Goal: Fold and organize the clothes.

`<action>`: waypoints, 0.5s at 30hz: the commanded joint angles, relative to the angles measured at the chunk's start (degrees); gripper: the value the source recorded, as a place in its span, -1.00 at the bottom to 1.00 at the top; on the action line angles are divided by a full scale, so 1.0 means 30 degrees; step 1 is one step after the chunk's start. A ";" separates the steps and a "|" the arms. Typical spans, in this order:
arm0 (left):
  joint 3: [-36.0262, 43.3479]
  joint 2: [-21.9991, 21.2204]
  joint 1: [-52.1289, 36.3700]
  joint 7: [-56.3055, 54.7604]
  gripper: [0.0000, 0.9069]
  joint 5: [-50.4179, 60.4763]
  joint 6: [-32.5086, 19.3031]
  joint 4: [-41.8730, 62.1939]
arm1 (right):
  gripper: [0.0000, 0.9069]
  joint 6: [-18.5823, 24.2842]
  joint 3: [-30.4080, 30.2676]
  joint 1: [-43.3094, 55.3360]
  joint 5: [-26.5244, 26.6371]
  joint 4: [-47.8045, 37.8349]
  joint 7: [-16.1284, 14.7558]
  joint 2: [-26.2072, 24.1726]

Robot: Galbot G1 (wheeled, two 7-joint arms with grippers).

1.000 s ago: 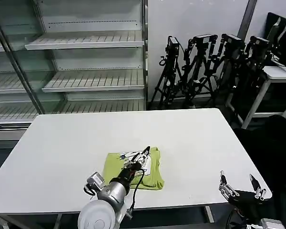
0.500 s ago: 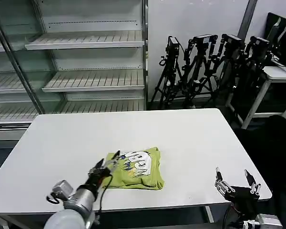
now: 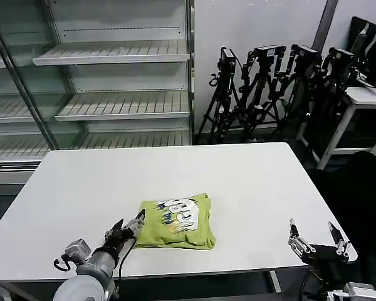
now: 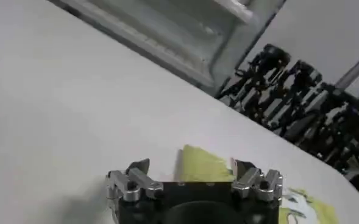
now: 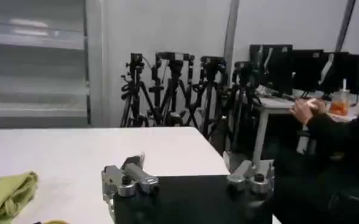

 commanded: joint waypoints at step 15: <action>0.2093 -0.0572 -0.1558 0.0158 0.93 0.0591 -0.0239 0.2570 | 1.00 -0.0002 0.0411 -0.1063 -0.0208 0.0947 0.0034 0.0687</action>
